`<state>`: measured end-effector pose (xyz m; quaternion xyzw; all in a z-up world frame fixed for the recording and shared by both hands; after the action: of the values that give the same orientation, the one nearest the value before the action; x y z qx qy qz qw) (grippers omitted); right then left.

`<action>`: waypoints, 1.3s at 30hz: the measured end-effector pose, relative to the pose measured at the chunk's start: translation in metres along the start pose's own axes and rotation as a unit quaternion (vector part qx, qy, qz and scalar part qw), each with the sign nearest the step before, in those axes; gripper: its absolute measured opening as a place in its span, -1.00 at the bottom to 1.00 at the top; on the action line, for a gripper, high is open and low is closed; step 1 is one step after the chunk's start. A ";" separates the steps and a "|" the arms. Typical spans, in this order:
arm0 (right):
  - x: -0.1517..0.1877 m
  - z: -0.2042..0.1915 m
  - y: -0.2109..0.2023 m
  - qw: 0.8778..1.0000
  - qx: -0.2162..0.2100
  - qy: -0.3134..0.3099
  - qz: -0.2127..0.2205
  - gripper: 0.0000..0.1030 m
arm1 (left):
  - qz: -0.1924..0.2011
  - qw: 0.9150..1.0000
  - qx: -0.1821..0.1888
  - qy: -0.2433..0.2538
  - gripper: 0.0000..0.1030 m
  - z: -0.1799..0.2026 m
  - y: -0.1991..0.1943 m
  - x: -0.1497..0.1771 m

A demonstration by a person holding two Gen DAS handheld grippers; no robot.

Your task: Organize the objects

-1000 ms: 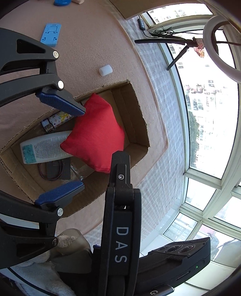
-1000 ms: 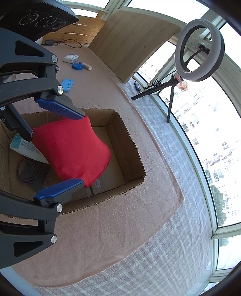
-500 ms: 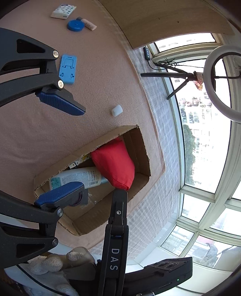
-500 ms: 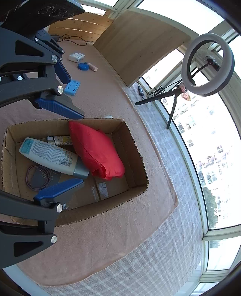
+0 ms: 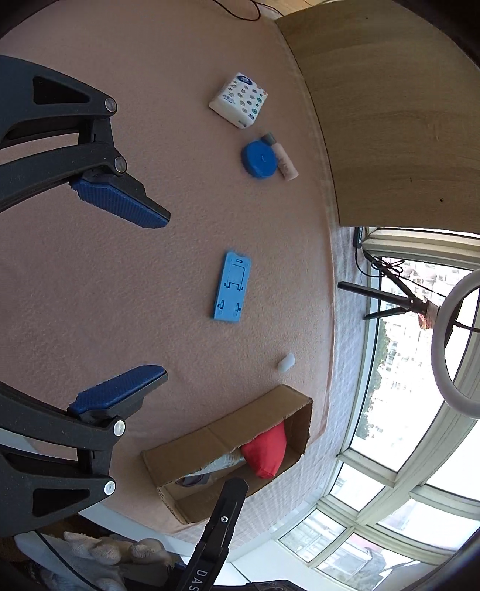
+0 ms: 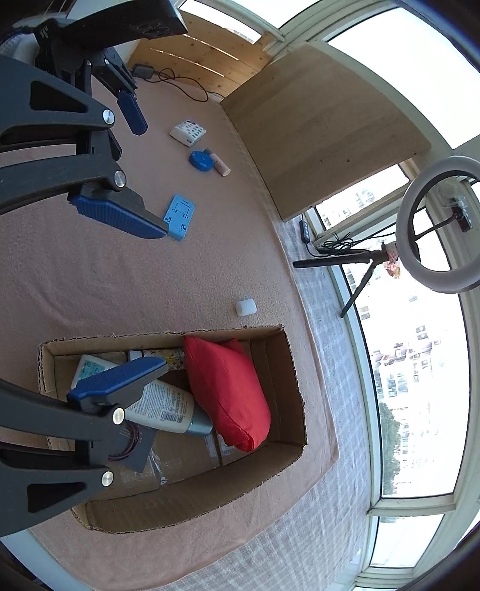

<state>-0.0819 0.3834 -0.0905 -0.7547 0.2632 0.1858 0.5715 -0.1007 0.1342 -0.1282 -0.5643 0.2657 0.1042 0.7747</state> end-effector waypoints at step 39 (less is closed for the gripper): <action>0.048 -0.088 0.032 0.995 -0.050 -0.013 -0.085 0.04 | 0.020 0.984 -0.078 -0.157 0.13 -0.172 0.075 -0.146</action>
<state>-0.0658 0.2838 -0.1185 -0.7993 0.1812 0.1593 0.5504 -0.3078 0.0205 -0.1507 -0.5944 0.1436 0.2275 0.7578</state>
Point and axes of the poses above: each gripper's, at about its wrist camera, not at the fingertips, and y roughly the way its jaws point, z to its right, x to its underside, the point moved 7 cm from there along y, roughly the way its jaws point, and after that the axes turned 4 degrees about -y, right-handed, at the moved point
